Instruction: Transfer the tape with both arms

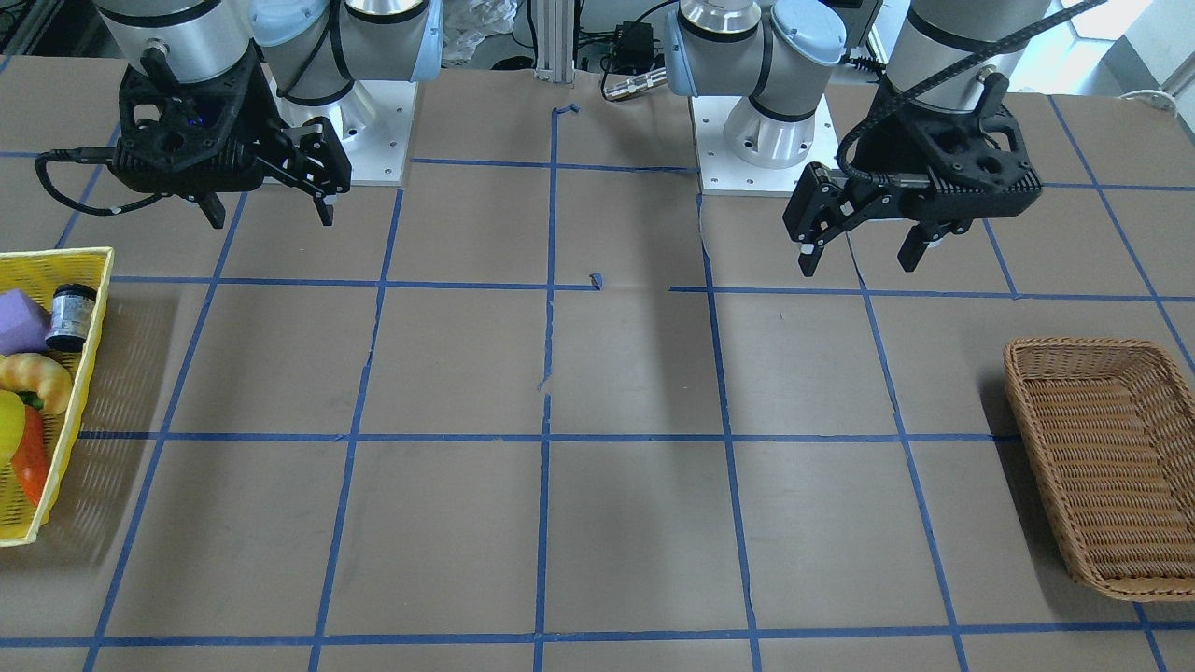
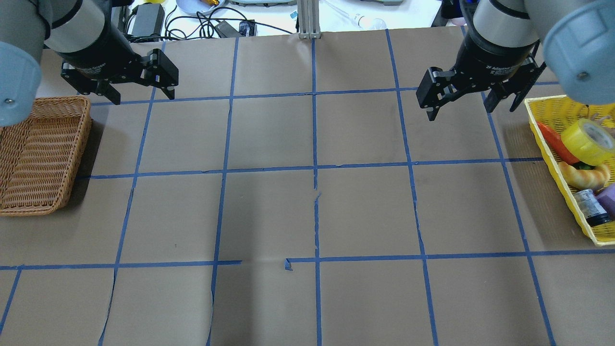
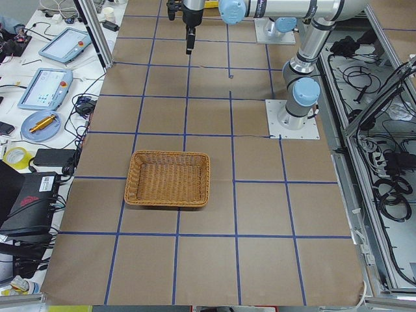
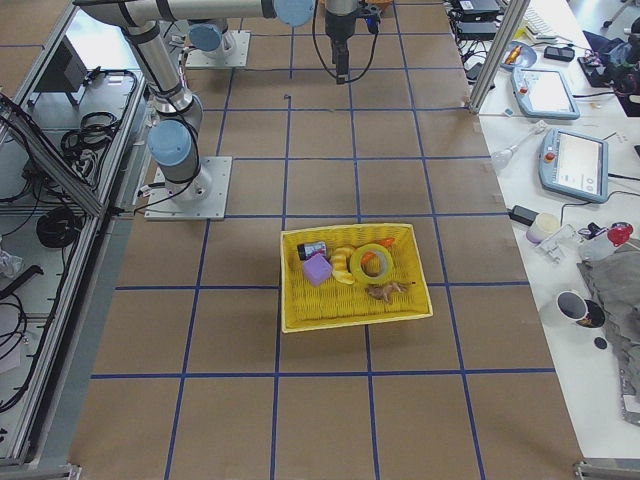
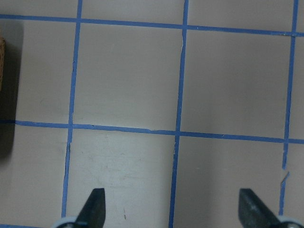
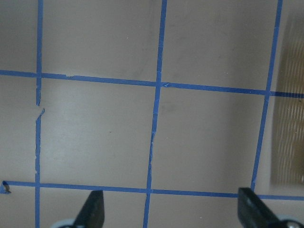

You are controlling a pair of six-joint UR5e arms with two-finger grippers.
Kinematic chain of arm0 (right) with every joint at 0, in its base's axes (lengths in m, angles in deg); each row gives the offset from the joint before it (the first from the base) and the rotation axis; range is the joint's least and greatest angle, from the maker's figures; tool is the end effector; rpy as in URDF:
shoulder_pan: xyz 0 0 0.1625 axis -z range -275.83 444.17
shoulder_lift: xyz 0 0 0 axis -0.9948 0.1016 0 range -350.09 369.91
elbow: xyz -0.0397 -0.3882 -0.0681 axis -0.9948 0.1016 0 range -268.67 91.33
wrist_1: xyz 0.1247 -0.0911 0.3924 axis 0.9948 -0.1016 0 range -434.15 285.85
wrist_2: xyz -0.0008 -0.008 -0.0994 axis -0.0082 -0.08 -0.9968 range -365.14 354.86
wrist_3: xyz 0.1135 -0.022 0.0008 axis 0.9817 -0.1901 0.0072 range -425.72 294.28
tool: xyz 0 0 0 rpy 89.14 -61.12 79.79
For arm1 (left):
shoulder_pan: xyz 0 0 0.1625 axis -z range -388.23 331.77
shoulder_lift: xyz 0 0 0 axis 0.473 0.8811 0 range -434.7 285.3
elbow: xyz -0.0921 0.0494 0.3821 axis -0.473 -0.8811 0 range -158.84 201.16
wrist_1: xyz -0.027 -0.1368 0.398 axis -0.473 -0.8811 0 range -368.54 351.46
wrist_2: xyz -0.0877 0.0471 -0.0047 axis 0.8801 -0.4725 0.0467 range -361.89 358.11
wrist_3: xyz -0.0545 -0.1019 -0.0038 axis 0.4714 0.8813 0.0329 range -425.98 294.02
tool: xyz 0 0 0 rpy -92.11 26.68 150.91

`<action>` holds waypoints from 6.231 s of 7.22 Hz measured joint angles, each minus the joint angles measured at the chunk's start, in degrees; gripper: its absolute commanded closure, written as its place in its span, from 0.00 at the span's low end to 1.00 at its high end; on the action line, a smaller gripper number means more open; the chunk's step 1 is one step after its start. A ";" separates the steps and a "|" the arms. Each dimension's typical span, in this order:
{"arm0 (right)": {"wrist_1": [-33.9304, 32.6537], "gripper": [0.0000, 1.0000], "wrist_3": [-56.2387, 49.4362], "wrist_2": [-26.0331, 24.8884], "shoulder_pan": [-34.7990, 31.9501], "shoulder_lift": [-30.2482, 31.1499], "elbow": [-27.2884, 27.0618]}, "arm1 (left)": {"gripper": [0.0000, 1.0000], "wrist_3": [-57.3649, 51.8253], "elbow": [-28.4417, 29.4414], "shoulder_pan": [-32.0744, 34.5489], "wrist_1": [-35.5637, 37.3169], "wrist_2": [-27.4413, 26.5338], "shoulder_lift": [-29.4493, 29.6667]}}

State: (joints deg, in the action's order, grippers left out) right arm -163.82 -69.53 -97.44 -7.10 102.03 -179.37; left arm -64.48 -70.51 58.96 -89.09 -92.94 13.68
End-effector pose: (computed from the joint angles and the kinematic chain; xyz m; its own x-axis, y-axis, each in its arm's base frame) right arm 0.1394 -0.4842 0.4547 -0.9953 -0.0878 0.0412 -0.0885 0.9959 -0.0163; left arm -0.1062 -0.5119 0.4603 -0.9969 -0.0779 -0.0138 -0.0746 0.9837 -0.1637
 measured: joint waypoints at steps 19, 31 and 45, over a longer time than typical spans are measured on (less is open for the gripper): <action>-23.81 0.79 -33.05 10.60 40.26 -29.55 -1.05 | 0.00 -0.04 -0.04 0.00 -0.04 -0.09 -0.05; -17.37 1.00 2.73 3.45 14.25 -17.14 -0.62 | 0.00 0.00 0.00 -0.04 -0.03 -0.08 -0.05; -30.00 0.00 55.71 3.36 -22.64 -38.29 8.15 | 0.00 -0.07 -0.15 -0.09 -0.04 -0.15 -0.22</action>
State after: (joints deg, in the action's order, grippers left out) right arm -193.81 -13.82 -94.08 -29.74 63.74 -171.22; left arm -64.56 -70.65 58.87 -89.13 -93.09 13.46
